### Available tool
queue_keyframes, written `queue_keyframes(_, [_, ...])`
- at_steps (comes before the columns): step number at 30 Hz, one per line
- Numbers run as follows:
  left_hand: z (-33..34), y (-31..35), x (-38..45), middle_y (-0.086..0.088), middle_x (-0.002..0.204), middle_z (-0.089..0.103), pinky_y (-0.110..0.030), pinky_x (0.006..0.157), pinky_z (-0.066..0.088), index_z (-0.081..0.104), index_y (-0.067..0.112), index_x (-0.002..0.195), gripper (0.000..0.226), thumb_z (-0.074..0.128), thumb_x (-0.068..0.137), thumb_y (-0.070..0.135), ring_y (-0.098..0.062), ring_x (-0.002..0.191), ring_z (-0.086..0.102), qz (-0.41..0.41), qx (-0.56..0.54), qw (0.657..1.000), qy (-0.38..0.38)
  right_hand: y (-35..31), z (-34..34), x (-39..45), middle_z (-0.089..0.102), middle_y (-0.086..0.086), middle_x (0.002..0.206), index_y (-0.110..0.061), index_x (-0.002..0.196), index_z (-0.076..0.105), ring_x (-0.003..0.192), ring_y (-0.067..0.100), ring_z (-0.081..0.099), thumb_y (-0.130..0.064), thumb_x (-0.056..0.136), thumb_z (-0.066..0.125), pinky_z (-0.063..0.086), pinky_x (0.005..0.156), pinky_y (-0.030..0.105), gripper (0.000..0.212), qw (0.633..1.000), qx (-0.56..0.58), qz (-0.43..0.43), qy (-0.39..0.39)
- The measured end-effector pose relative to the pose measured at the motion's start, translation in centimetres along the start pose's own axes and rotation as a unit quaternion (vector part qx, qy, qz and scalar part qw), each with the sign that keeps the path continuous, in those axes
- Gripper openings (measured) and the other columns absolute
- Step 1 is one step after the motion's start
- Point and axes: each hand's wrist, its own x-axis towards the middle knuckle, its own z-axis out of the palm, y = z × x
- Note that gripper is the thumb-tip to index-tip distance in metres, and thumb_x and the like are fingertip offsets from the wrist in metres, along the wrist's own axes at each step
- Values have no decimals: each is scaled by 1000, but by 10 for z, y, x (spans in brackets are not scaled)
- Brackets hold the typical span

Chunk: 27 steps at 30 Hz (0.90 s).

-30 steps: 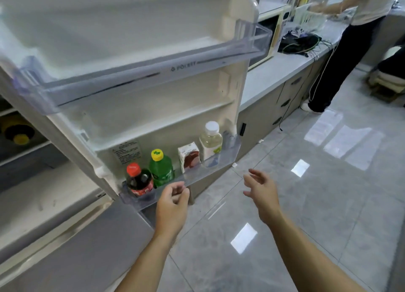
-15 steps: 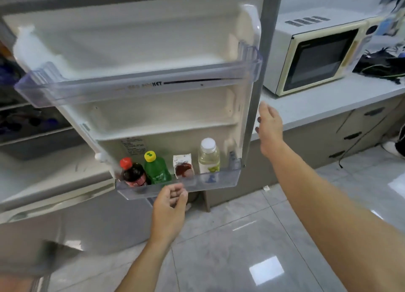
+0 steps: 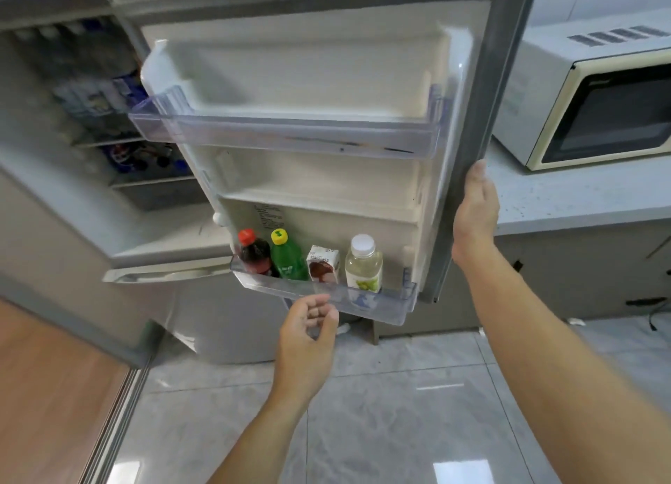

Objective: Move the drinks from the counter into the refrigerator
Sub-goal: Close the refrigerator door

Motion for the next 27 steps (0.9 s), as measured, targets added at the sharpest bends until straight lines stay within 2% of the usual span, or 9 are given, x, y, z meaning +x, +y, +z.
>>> queue_keyframes(1, [1,2,-5,19,95,67,-19,75,53,63,39,101,16,65,93,26,-3,91,65,12,0,1000,-6,2,-2,-11,64,-13,86,-24,91,59,76,-1,59,-68,89,41,47,76,23,48,1000,-1,-18,5])
queue_keyframes(2, [1,4,-10,19,95,67,-16,74,52,63,41,100,19,65,92,24,-3,92,64,26,2,1000,-13,3,-3,-22,52,-21,70,-29,80,51,61,-7,33,-65,91,42,40,67,17,39,999,-5,-42,9])
queue_keyframes(3, [1,6,-14,19,96,66,-13,74,51,63,43,100,23,65,92,22,-4,93,64,42,5,999,-19,5,-5,-34,44,-24,64,-30,77,45,58,-6,35,-61,92,44,37,64,13,34,998,-11,-67,10])
queue_keyframes(5, [-1,9,-24,19,98,66,-12,75,50,62,47,101,29,65,93,20,-4,96,63,75,14,997,-32,7,-9,-62,42,-21,70,-27,80,45,61,-6,38,-56,93,46,35,62,10,31,992,-18,-124,14])
queue_keyframes(8, [-12,9,-41,18,102,65,-13,77,52,61,48,107,28,62,92,24,-7,100,64,127,34,990,-50,11,-10,-110,40,-6,72,-22,83,45,63,3,38,-54,91,52,34,61,18,34,981,-18,-195,6])
queue_keyframes(12, [-47,6,-71,19,107,63,-11,78,51,60,45,109,22,60,92,31,-9,98,66,225,52,972,-48,16,2,-183,40,-3,76,-12,88,46,63,13,39,-63,87,58,34,60,24,53,969,10,-245,-41])
queue_keyframes(15, [-84,-3,-89,19,107,59,-14,77,50,61,31,110,19,62,91,30,-8,91,64,290,63,955,-3,12,26,-239,44,-4,81,-16,96,48,67,9,44,-61,85,63,37,63,23,49,960,24,-258,-104])
queue_keyframes(21, [-180,-29,-116,8,114,59,-41,73,57,58,18,117,34,70,86,27,-23,95,65,268,35,958,97,17,97,-339,46,-4,97,-24,109,48,79,27,51,-58,77,73,46,65,44,54,938,15,-302,-168])
queue_keyframes(27, [-270,-35,-116,10,124,51,-31,85,57,50,15,128,52,69,84,33,-20,111,60,255,35,952,164,24,177,-410,51,2,94,-22,107,50,78,26,55,-57,84,64,50,66,42,45,920,-55,-295,-250])
